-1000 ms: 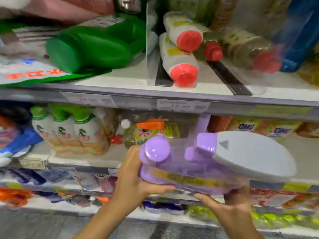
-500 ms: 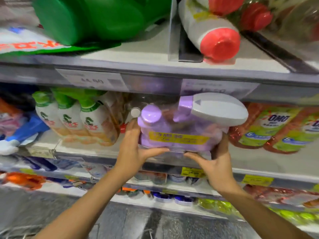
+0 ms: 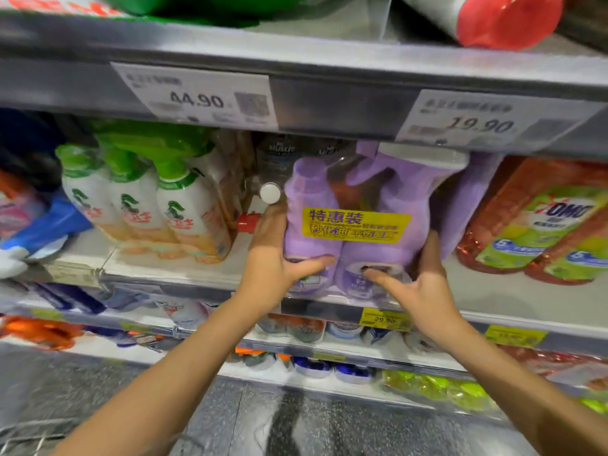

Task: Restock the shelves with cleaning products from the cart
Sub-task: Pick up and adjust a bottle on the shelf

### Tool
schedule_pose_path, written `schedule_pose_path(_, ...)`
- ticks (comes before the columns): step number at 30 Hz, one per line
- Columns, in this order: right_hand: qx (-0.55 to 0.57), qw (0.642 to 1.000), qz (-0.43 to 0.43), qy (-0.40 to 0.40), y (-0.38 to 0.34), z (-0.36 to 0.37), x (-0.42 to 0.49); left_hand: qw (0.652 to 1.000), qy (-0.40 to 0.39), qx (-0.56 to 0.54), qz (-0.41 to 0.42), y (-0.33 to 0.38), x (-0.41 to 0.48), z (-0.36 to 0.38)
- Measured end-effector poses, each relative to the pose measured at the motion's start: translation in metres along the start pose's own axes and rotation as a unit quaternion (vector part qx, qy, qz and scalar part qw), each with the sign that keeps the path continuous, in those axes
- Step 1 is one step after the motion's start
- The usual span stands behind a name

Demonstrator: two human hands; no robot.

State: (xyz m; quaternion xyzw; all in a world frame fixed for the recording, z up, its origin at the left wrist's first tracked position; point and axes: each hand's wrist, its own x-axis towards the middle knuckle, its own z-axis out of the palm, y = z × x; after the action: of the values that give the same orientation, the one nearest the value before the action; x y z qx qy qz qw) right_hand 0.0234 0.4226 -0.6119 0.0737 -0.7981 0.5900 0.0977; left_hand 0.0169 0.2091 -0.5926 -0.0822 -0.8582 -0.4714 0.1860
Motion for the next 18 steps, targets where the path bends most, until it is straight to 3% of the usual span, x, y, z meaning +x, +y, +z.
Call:
schedule_pose_path(6, -0.006, 1.0, 0.002, 0.003, 0.006, 0.01, 0.004, 0.998, 0.011, 0.065, 0.019, -0.011, 0.013, 0.004)
schedule_pose_path(11, -0.015, 1.0, 0.003, 0.021, 0.004, 0.016, 0.006, 0.996, 0.06, 0.055, 0.022, -0.011, 0.017, 0.01)
schedule_pose_path(18, -0.127, 0.985, -0.016, 0.113, -0.026, 0.019, -0.009, 0.994, 0.041, 0.103, -0.006, 0.011, 0.001, 0.006)
